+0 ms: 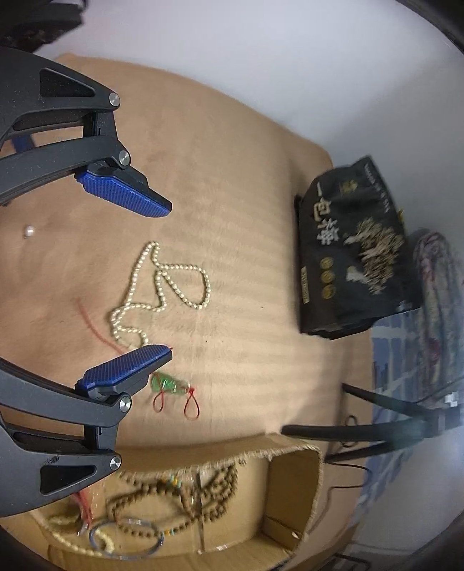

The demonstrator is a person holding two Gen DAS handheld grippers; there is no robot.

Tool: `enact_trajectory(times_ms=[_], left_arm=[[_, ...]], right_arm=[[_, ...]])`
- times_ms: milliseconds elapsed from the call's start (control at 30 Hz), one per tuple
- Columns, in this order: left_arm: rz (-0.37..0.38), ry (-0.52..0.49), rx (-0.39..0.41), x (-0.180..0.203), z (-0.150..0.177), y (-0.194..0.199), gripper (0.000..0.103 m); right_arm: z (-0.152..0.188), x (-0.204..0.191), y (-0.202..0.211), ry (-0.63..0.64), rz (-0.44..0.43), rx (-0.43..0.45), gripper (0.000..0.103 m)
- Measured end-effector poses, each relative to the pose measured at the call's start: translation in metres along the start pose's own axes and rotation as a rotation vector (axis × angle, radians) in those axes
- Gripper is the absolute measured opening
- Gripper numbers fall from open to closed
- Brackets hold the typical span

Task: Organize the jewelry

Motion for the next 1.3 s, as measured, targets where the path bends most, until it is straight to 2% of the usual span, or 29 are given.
enact_trajectory(times_ms=[333,467,567,700,800,1100,1300], left_arm=[[-0.017,-0.012,-0.020,-0.003,0.000,-0.005,0.030],[-0.021,-0.007,-0.015,-0.007,0.001,-0.002,0.030],[-0.026,0.006,-0.009,-0.010,0.001,0.001,0.030],[-0.024,0.005,-0.003,-0.009,0.002,0.005,0.030],[-0.030,-0.011,-0.003,-0.006,0.004,0.004,0.030],[-0.035,-0.051,-0.015,0.004,0.004,-0.007,0.030],[-0.045,-0.095,-0.022,0.013,0.002,-0.021,0.030]], right_arm=[[-0.010,-0.001,-0.051,-0.026,0.064,-0.086,0.074],[-0.006,-0.010,-0.065,0.037,0.130,-0.121,0.074],[0.000,-0.020,-0.070,0.144,0.222,-0.139,0.062],[0.008,-0.019,-0.062,0.166,0.205,-0.157,0.037],[0.017,-0.015,-0.056,0.192,0.192,-0.171,0.028],[0.030,-0.015,-0.044,0.254,0.195,-0.212,0.007],[0.040,-0.010,-0.033,0.252,0.158,-0.227,0.005]])
Point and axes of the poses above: each gripper's, at about its wrist camera, not at the fingertips, and y roughly against the way its jaws point, x to its right, z to its underside, the point moved 3 cm from there along -y, roughly the way its jaws point, and after that the axes turned 5 degrees about -x, right-handed, at the moved point
